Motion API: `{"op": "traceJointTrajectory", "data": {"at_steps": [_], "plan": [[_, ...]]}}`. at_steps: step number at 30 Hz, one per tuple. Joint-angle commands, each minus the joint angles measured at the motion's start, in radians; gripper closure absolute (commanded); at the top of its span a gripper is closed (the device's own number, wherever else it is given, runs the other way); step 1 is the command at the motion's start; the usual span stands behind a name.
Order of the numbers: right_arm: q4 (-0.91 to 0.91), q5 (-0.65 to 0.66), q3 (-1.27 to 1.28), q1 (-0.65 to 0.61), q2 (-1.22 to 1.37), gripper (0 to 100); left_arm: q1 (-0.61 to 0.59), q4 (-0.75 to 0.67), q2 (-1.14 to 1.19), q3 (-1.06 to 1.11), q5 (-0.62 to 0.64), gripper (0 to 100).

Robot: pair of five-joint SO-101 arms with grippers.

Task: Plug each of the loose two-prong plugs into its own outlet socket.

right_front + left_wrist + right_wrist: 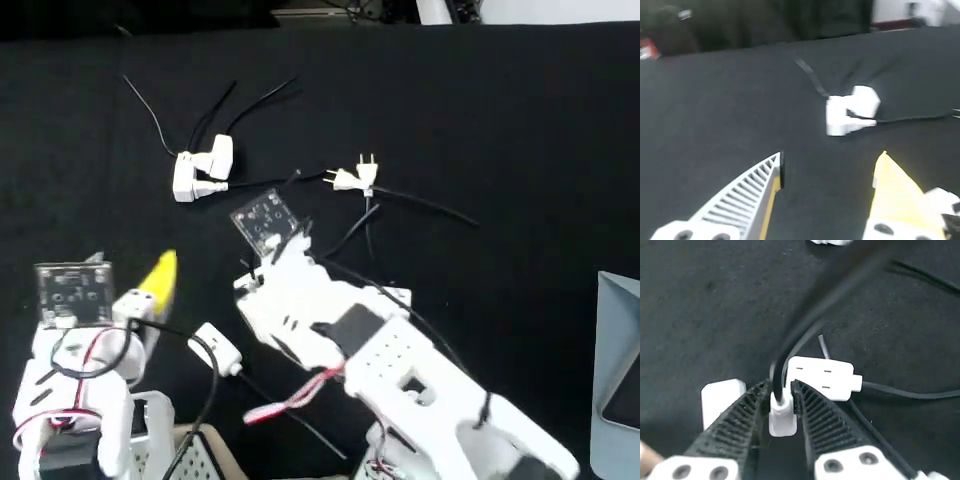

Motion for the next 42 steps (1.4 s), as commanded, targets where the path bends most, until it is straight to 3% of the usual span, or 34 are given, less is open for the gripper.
{"op": "traceJointTrajectory", "data": {"at_steps": [1,10,20,27,35,42], "plan": [[-0.132,-0.029,-0.064,0.023,0.116,98.6,-0.097,-0.006,-0.002,0.028,0.055,70],[-0.322,-0.029,-0.062,0.049,0.298,98.6,-0.097,-0.092,-0.002,0.162,0.058,70],[-0.382,-0.021,-0.059,0.091,0.334,98.6,-0.096,-0.107,-0.002,0.194,0.06,70],[-0.374,-0.021,-0.031,0.041,0.334,98.6,-0.096,-0.107,-0.002,0.194,0.06,71],[-0.249,-0.021,-0.044,0.06,0.236,98.6,-0.085,-0.104,0.002,0.202,0.055,70],[-0.051,-0.026,-0.045,0.135,-0.082,98.6,0.074,-0.106,0.009,0.302,-0.061,65]]}}
